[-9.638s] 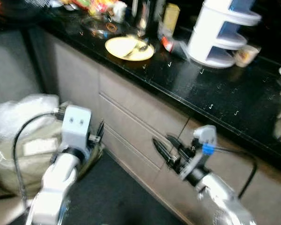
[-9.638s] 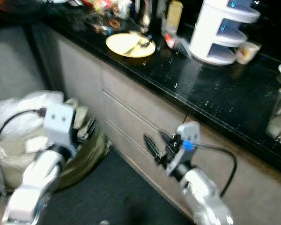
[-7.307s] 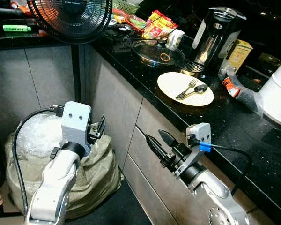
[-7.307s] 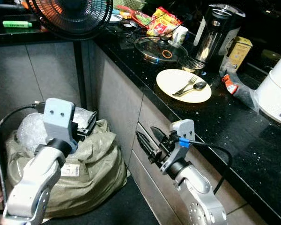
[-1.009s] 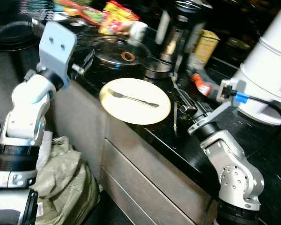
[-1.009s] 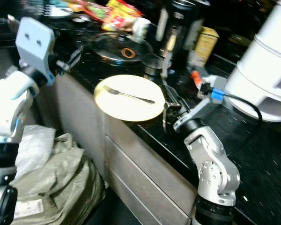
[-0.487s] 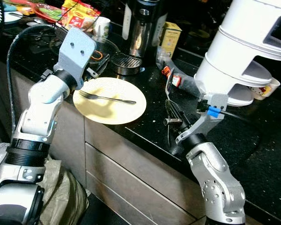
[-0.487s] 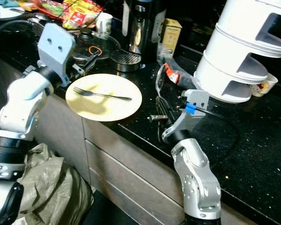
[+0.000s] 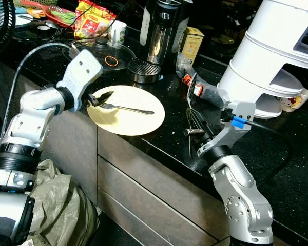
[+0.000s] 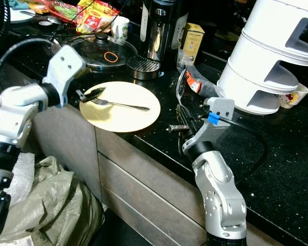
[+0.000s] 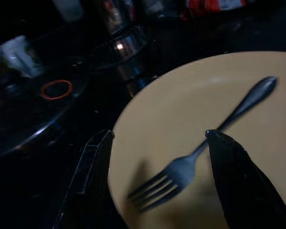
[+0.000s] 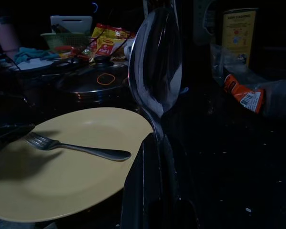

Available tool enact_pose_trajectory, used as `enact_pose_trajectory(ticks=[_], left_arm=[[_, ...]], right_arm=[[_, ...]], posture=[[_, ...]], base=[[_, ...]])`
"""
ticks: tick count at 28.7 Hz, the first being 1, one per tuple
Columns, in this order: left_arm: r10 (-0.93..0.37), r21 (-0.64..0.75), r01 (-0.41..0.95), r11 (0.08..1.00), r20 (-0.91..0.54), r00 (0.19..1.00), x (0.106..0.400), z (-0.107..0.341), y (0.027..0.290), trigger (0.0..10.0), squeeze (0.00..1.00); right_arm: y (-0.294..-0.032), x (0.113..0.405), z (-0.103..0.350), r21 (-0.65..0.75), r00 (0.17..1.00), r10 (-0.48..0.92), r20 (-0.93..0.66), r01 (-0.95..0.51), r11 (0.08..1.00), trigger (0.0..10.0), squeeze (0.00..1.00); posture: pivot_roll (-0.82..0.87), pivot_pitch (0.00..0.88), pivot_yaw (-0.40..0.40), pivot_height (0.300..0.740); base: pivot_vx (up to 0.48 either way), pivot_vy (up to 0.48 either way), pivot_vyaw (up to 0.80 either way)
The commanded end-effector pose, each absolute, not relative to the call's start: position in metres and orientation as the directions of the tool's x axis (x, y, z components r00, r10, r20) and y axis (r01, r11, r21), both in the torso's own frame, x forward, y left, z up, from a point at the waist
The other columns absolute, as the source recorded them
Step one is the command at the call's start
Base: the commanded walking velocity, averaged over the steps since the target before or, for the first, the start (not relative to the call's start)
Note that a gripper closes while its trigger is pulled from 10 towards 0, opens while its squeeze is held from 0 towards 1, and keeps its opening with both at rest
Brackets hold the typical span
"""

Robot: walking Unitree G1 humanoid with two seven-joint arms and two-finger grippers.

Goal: Kitchen organization

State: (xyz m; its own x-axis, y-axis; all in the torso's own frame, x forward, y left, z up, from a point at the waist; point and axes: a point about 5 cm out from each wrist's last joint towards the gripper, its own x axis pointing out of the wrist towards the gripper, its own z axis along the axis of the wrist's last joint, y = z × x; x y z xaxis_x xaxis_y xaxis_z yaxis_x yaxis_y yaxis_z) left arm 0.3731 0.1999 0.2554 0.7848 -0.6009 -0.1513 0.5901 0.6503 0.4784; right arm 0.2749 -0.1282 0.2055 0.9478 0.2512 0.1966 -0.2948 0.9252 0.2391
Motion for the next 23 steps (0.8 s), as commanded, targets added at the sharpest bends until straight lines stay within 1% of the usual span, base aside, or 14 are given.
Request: enact_pose_trajectory(ticks=[1,5,12,17,23], left_arm=[[-0.639,0.465,0.633,0.619,-0.171,0.75,0.376,0.253,0.196,10.0,0.0],[-0.664,0.458,0.672,0.581,-0.21,0.717,0.383,0.249,0.199,10.0,0.0],[-0.697,0.454,0.7,0.55,-0.212,0.685,0.386,0.256,0.195,10.0,0.0],[-0.723,0.48,0.714,0.509,-0.211,0.657,0.389,0.27,0.188,10.0,0.0],[-0.722,0.531,0.712,0.46,-0.243,0.647,0.392,0.278,0.186,10.0,0.0]], right_arm=[[-0.132,0.274,0.21,0.225,0.948,0.237,0.211,-0.283,0.932,10.0,0.0],[-0.134,0.272,0.213,0.215,0.949,0.238,0.207,-0.282,0.935,10.0,0.0],[-0.136,0.27,0.214,0.218,0.95,0.238,0.2,-0.28,0.935,10.0,0.0],[-0.135,0.266,0.216,0.219,0.948,0.257,0.187,-0.295,0.93,10.0,0.0],[-0.134,0.265,0.217,0.223,0.947,0.259,0.191,-0.298,0.928,10.0,0.0]], posture=[[0.08,0.0,-0.165,0.74],[0.06,0.0,-0.165,0.74],[0.04,0.002,-0.165,0.74],[0.03,0.009,-0.165,0.74],[0.03,0.015,-0.165,0.74]], base=[[0.0,0.0,0.0],[0.0,0.0,0.0],[0.0,0.0,0.0],[0.0,0.0,-0.8],[0.0,0.0,0.0]])
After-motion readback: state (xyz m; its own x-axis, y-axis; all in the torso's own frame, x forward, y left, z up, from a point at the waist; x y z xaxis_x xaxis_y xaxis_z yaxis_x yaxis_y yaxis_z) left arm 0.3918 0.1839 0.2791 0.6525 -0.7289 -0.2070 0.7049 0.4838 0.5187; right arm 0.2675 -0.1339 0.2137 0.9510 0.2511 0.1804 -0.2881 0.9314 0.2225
